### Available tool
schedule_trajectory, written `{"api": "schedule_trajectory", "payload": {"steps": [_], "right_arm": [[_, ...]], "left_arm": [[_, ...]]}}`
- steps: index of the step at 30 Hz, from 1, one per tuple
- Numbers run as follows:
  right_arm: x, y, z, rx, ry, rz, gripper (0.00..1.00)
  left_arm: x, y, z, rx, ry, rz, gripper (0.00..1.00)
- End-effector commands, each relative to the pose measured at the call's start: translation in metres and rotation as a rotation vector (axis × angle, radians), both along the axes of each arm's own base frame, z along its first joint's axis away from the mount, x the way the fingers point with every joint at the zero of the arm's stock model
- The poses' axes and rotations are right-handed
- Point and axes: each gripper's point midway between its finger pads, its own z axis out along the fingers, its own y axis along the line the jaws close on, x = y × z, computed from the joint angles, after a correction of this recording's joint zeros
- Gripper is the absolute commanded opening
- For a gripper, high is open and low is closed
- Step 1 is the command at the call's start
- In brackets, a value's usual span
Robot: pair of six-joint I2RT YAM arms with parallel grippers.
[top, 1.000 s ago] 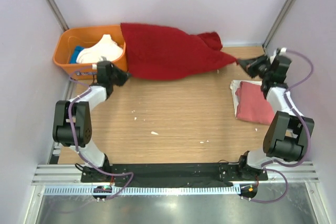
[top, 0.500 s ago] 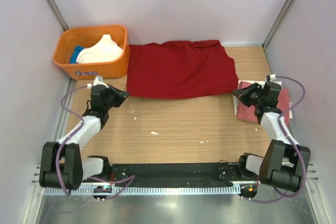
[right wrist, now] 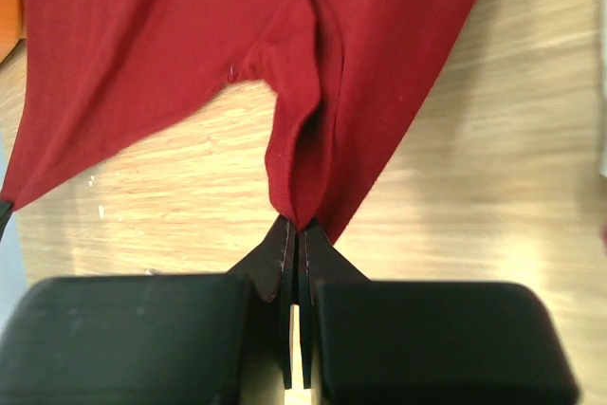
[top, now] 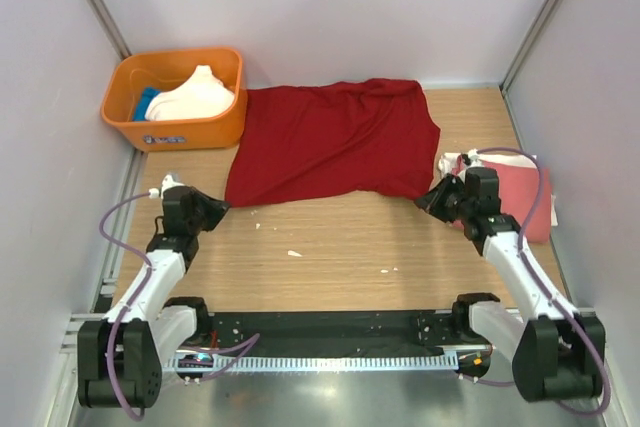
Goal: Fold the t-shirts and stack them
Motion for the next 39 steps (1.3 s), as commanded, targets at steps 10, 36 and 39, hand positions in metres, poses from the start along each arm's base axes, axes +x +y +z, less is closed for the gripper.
{"api": "schedule_trajectory", "payload": {"steps": [10,36,39], "right_arm": [[-0.05,-0.06,0.052,-0.1,-0.183,-0.364,0.01],[-0.114,-0.07,0.07,-0.042,-0.097,-0.485,0.01],[-0.122,-0.07,0.072,-0.043,-0.098,-0.484,0.01]], "left_arm": [[-0.027,0.013,-0.004,0.013,0.008,0.035,0.0],[-0.088,0.023,0.011,-0.066,-0.053,0.188,0.0],[-0.092,0.023,0.011,-0.084,-0.047,0.201,0.0]]}}
